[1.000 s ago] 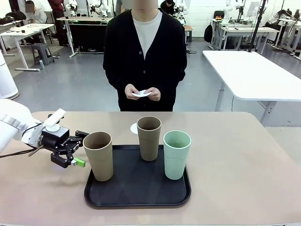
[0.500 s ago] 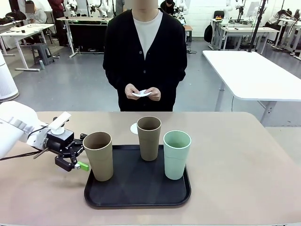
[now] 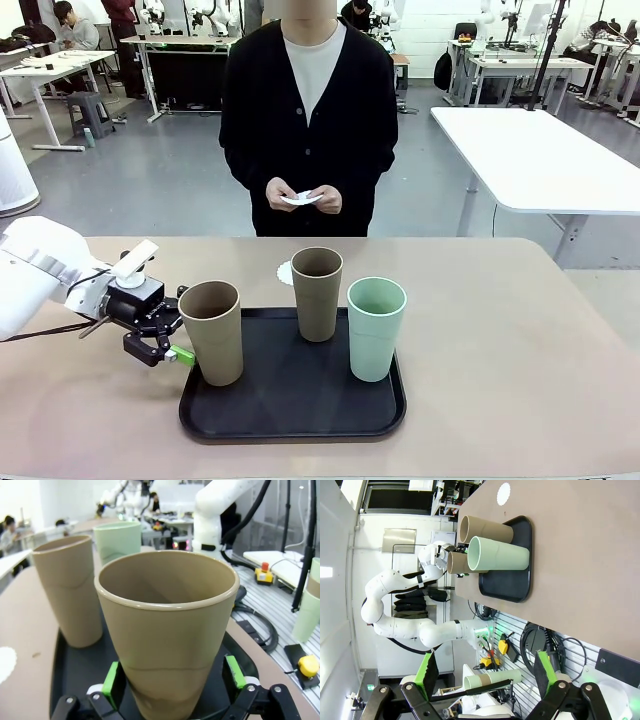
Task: Place coasters on the table and set cups on them.
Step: Pick up one Reusable plastic cup and place it on a coaster set by the human.
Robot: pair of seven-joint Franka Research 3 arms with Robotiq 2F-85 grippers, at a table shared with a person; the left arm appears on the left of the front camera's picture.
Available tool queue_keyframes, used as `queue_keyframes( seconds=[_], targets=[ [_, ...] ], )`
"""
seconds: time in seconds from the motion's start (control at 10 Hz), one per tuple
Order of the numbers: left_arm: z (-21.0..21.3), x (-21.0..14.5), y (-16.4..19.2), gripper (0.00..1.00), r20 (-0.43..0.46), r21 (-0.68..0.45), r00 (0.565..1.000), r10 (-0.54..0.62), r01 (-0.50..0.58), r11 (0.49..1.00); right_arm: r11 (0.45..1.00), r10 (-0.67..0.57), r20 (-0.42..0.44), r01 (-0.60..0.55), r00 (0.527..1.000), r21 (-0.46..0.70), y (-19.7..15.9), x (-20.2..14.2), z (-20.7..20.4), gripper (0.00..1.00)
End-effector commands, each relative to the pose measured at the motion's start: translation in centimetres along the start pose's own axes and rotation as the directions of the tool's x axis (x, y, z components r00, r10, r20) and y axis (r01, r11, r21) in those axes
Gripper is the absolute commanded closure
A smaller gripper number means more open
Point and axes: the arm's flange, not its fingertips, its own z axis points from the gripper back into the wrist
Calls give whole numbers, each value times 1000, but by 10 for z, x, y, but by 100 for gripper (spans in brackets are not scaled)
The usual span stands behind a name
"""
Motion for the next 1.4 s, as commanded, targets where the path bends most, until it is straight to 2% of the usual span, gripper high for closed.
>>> queue_keyframes(
  seconds=[0.0, 1.3],
  targets=[
    [-8, -6, 2, 0, 21, -19, 999, -31, 32, 999, 1000, 14, 2, -14, 1000, 15, 0, 1, 0, 0],
    [-43, -10, 9, 0, 34, -47, 998, -47, 48, 998, 1000, 14, 2, -14, 1000, 15, 0, 1, 0, 0]
  ],
)
